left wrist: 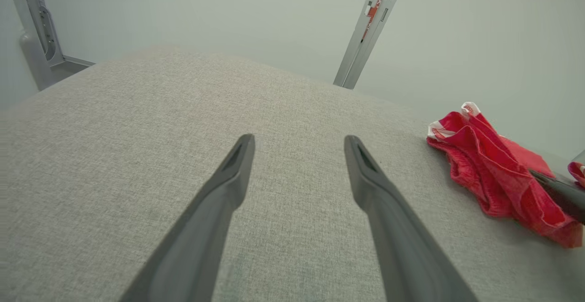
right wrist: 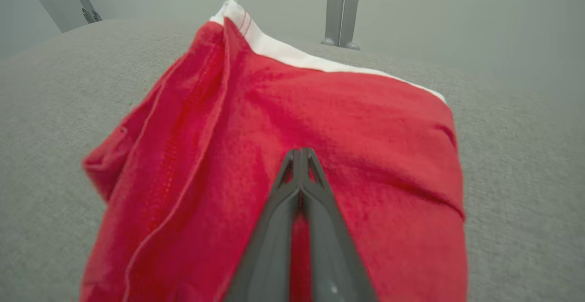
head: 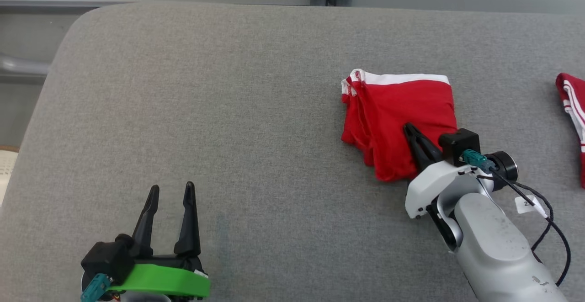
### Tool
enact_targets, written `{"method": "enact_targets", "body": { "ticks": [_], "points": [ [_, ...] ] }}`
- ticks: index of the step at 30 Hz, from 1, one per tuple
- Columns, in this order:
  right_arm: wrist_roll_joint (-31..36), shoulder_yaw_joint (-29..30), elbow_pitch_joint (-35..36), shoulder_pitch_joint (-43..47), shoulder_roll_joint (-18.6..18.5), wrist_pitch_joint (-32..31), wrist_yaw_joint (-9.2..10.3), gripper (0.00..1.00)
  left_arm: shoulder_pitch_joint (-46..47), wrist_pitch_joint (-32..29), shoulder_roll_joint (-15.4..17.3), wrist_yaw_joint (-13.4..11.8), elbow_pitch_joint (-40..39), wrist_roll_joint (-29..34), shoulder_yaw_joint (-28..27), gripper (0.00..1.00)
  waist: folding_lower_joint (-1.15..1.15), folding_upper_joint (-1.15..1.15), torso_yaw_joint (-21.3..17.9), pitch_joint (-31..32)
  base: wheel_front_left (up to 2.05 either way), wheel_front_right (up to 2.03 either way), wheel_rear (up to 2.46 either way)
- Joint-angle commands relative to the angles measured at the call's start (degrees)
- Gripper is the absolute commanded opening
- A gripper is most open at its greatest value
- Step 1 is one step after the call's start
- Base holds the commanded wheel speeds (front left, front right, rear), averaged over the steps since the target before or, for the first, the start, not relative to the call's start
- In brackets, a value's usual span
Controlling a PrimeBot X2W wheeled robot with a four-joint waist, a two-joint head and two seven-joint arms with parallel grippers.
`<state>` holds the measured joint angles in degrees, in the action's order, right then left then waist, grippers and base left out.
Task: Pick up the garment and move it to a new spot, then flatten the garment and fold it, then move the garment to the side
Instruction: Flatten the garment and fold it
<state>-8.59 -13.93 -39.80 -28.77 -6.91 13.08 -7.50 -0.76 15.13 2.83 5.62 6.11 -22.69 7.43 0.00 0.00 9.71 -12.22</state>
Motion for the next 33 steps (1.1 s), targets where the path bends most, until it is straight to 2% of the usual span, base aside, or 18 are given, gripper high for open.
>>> {"method": "enact_targets", "body": {
  "ticks": [1, 15, 24, 29, 33],
  "points": [
    [0.63, -0.56, -0.98, -1.11, 0.6, 0.64, 0.02, 0.0, 1.17, 0.02, 0.16, -0.13, 0.02, -0.76, 0.05, 1.0, 0.0, 0.0, 2.6, -2.66, 0.0, 0.0, 0.0],
    [0.65, -6.97, -8.34, -5.02, 3.8, 1.97, 0.0, 0.0, 0.99, 0.02, 0.17, -0.54, 0.96, -0.95, 0.93, 1.0, 0.0, 0.0, 4.36, -1.56, 0.0, 0.0, 0.0],
    [-0.06, -15.08, -8.3, -1.24, 3.86, 2.1, 0.02, 0.0, -0.96, 0.02, 0.16, -0.1, 1.14, 0.15, -0.46, 1.0, 0.0, 0.0, 1.39, 1.96, 0.0, 0.0, 0.0],
    [-3.0, -19.48, -9.7, 0.95, 3.9, 2.11, 0.02, 0.0, -1.46, 0.02, 0.17, 0.32, 1.63, 0.16, -0.72, 1.0, 0.0, 0.0, -0.41, 3.47, 0.0, 0.0, 0.0],
    [-6.25, -21.38, -5.71, 1.99, 3.91, 2.12, 0.02, 0.0, -2.47, 0.02, 0.18, 0.24, 1.88, 0.39, -1.59, 1.0, 0.0, 0.0, -2.15, 5.09, 0.0, 0.0, 0.0]
  ]
}}
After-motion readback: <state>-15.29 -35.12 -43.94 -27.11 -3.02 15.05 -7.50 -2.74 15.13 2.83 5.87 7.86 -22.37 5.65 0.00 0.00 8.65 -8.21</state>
